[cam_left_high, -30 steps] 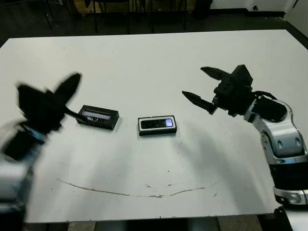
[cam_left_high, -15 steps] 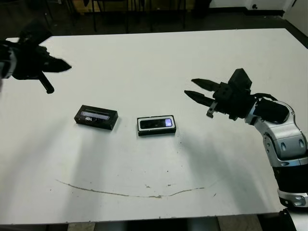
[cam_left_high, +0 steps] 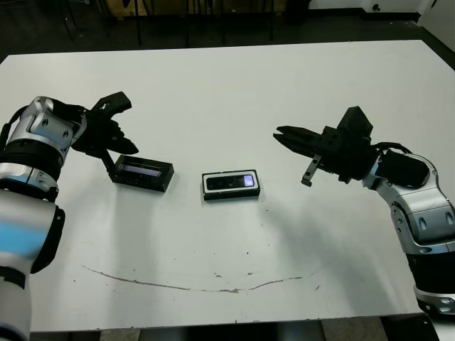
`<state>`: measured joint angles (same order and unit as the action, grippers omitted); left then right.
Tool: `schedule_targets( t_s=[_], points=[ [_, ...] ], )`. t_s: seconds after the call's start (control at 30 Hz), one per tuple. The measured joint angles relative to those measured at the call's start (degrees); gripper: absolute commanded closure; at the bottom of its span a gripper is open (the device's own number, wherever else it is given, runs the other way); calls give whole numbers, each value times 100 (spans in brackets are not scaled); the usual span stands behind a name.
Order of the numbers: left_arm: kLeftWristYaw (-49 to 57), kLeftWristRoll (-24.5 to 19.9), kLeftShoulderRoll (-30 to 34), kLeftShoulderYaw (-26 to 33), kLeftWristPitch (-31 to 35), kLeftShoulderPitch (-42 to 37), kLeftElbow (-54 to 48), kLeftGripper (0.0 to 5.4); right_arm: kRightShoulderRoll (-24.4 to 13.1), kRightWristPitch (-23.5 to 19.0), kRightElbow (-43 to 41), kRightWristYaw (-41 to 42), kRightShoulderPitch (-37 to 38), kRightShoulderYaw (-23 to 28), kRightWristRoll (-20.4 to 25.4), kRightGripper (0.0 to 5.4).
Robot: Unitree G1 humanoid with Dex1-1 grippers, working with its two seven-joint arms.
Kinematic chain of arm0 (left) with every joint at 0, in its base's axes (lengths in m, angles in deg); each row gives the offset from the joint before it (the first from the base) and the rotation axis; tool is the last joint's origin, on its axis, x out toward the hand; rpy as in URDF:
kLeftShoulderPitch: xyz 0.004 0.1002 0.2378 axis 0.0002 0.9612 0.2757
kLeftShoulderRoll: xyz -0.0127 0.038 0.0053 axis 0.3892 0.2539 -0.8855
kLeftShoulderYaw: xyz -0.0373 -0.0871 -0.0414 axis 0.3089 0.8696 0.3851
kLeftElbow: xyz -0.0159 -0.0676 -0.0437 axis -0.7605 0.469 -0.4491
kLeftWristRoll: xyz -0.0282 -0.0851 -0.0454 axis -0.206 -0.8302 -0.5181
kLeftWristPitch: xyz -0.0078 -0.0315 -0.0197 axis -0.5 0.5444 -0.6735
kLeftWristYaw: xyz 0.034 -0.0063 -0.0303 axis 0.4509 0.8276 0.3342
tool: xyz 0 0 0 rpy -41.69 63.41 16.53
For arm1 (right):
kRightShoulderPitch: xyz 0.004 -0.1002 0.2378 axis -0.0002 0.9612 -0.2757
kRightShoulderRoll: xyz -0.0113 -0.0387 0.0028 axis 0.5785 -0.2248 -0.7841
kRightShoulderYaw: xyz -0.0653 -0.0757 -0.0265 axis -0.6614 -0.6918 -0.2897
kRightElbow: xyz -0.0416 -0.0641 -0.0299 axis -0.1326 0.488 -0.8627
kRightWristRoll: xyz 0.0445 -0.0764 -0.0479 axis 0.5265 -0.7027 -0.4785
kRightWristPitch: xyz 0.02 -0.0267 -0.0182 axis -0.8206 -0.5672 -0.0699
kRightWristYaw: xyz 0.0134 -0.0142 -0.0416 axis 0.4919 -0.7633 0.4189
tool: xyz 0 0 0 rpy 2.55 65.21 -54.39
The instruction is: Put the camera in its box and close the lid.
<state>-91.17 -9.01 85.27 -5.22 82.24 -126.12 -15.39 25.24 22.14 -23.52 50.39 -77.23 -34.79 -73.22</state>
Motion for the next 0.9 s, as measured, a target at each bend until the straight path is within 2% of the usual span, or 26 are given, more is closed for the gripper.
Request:
schedule_targets(
  t_s=[0.23,0.53,0.73,0.9],
  points=[
    [338,206,-90,-18,-378,73,113,540,0,-218,51,10,0,-34,91,538],
    [290,530,-125,-192,-245,51,341,540,-3,-224,54,19,52,-43,96,538],
    [89,587,-214,-243,-17,-12,453,540,-6,-17,127,84,61,-65,92,538],
    [7,880,-257,-495,2,-109,400,540,-14,-17,118,82,78,-65,90,538]
  ],
)
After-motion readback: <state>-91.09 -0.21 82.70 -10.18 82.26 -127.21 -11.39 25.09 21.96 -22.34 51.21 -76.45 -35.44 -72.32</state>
